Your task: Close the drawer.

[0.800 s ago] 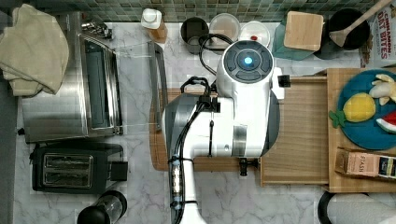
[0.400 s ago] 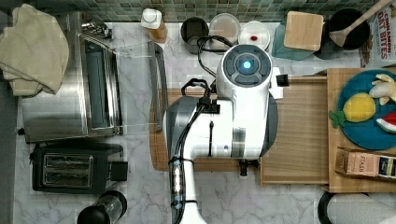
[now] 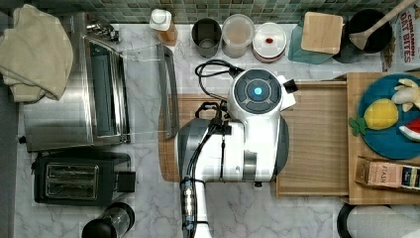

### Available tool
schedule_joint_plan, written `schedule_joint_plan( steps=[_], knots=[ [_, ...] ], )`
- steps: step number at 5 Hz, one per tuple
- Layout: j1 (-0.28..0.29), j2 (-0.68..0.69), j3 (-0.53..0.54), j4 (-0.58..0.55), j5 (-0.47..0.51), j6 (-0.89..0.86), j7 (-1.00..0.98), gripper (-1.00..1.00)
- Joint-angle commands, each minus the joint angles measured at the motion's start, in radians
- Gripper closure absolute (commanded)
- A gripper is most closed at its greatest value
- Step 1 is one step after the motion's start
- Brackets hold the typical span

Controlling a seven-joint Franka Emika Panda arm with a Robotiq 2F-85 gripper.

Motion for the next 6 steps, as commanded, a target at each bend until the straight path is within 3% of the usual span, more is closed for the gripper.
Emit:
schedule_joint_plan(
  steps=[1,3,5,6],
  knots=[
    [0.056,-0.027,0.069,-0.182,-0.137,0.156,-0.068,1.0],
    [0.057,0.042,0.082,-0.217,-0.231,0.198,-0.057,1.0],
    [0.048,0.088,0.035,-0.331,-0.31,0.445,-0.074,1.0],
    [0.033,0.098,0.023,-0.351,-0.333,0.477,-0.075,1.0]
  ],
)
